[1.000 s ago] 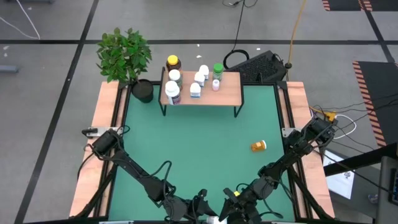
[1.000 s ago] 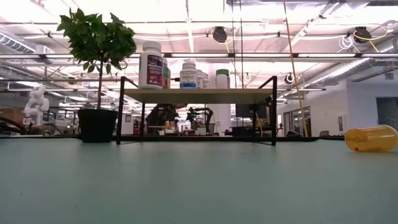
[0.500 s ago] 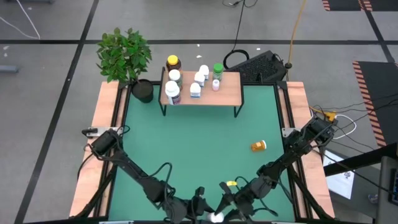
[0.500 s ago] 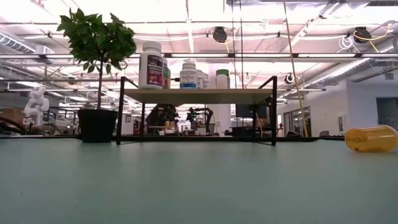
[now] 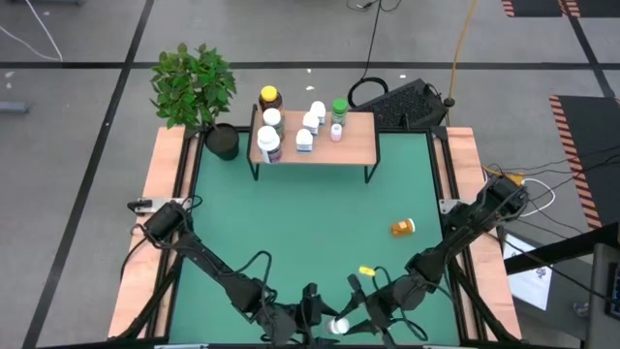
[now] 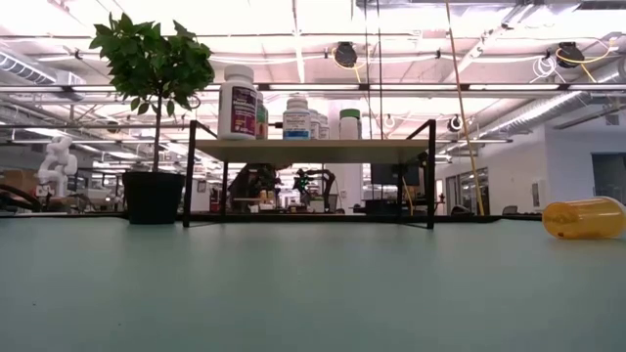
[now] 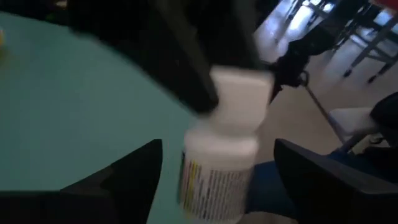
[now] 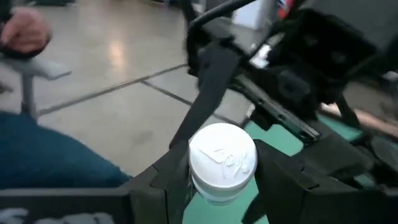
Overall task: Pick and place medicine bottles onto shelf by color
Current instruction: Put the dark green pill bottle on the shelf
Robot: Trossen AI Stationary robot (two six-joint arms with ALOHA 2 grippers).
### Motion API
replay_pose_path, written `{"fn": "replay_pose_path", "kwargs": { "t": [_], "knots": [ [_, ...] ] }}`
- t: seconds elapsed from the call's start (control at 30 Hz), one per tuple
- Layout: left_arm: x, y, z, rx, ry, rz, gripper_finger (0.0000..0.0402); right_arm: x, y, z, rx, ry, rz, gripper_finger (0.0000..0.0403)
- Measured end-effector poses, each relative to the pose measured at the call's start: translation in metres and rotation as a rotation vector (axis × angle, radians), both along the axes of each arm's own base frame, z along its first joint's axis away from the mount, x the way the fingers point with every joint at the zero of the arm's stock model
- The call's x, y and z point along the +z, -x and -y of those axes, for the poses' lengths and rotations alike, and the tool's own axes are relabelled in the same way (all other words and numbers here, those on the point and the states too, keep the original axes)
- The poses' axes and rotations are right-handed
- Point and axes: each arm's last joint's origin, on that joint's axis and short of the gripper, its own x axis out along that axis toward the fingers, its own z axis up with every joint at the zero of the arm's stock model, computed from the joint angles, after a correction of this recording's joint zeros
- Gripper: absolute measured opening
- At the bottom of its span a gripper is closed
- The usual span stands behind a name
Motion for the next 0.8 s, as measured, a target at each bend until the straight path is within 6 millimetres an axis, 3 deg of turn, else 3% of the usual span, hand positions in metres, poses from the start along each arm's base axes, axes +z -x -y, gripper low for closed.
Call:
{"fn": "replay_pose_path", "kwargs": {
  "t": [0.13,0.37,0.5,0.67,0.8],
  "knots": [
    [-0.005,0.002,-0.001,0.019,-0.028,-0.044,0.0324,0.016,0.006,0.010,-0.167,-0.169,-0.087,0.0153],
    [-0.016,0.005,-0.014,0.276,-0.091,-0.106,0.0326,0.025,0.017,0.026,-0.392,-0.313,-0.242,0.0151],
    [-0.017,0.005,-0.021,0.412,-0.135,-0.080,0.0326,0.020,0.018,0.031,-0.513,-0.339,-0.268,0.0154],
    [-0.017,0.005,-0.022,0.447,-0.166,-0.063,0.0326,0.012,0.015,0.042,-0.636,-0.404,-0.273,0.0152],
    [-0.017,0.005,-0.023,0.477,-0.203,-0.054,0.0326,0.004,0.013,0.053,-0.715,-0.571,-0.270,0.0153]
  ]
}}
